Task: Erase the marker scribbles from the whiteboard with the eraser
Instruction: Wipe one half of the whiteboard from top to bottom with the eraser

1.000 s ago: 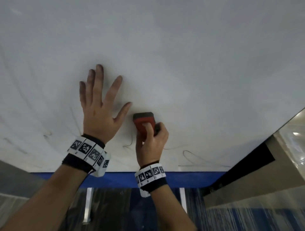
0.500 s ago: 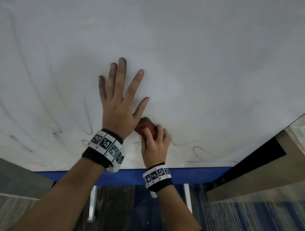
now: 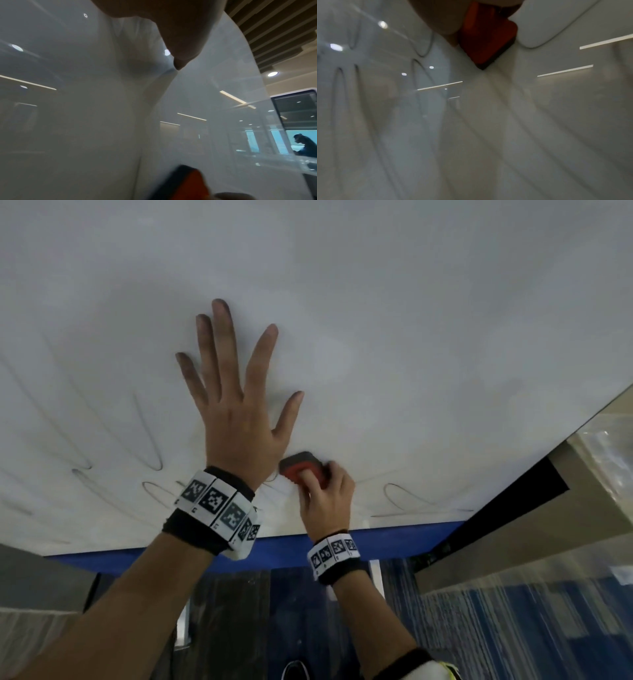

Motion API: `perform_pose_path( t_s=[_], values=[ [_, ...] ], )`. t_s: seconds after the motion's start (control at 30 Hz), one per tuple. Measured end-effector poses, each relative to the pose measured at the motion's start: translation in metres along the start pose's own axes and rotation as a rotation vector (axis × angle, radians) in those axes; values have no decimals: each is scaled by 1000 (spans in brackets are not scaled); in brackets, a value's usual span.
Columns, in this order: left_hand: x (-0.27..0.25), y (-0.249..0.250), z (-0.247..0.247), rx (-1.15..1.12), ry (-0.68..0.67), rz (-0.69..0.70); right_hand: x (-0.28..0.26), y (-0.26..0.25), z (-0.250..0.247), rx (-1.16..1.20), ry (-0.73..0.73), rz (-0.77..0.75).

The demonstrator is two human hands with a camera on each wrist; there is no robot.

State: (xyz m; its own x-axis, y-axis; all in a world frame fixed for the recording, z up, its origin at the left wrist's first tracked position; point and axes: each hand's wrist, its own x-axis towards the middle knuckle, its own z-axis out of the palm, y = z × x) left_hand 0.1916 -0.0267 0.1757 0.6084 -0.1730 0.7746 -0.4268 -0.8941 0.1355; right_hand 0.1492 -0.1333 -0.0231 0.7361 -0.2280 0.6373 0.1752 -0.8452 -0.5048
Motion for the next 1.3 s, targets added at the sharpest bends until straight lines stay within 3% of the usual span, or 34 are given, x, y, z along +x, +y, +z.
perform_pose_path(
  t_s=[0.03,0.07,0.17,0.23,0.3,0.4,0.47,0.53,0.63,0.7,0.77,0.83,0.9,0.93,1.13,1.23,1.3],
  values=[
    [0,-1,2,12,7,0,-2,19,-4,-47,-4,-24],
    [0,-2,4,20,14,0,-4,40,-10,-44,20,52],
    [0,-1,7,28,28,-10,-7,92,-32,143,243,491],
    [-1,1,7,41,25,-17,-9,92,-25,228,358,650],
    [-2,3,6,62,15,-24,-13,60,-8,245,265,560],
    [-3,6,3,71,6,-36,-32,26,12,147,-49,106],
    [-4,6,0,75,-9,-43,-32,39,10,78,-85,5],
    [-3,6,-2,84,-26,-42,-26,67,-6,89,2,166],
    [-5,11,-6,77,-40,-79,-17,115,-38,259,288,536],
    [-7,23,-6,43,-51,-120,-11,119,-36,307,433,618],
    [-12,44,1,55,-79,-33,-11,96,-26,324,412,616],
    [-19,69,15,90,-135,201,-19,75,-20,296,276,507],
    [-22,91,31,80,-171,349,-25,83,-24,248,131,389],
    [-22,101,38,69,-182,369,-24,96,-30,264,121,413],
    [-30,117,73,163,-226,347,-3,199,-69,612,576,912],
    [-32,114,80,199,-222,336,-16,237,-60,593,606,1163],
    [-33,114,82,218,-218,329,-24,255,-58,671,617,1491]
  ],
)
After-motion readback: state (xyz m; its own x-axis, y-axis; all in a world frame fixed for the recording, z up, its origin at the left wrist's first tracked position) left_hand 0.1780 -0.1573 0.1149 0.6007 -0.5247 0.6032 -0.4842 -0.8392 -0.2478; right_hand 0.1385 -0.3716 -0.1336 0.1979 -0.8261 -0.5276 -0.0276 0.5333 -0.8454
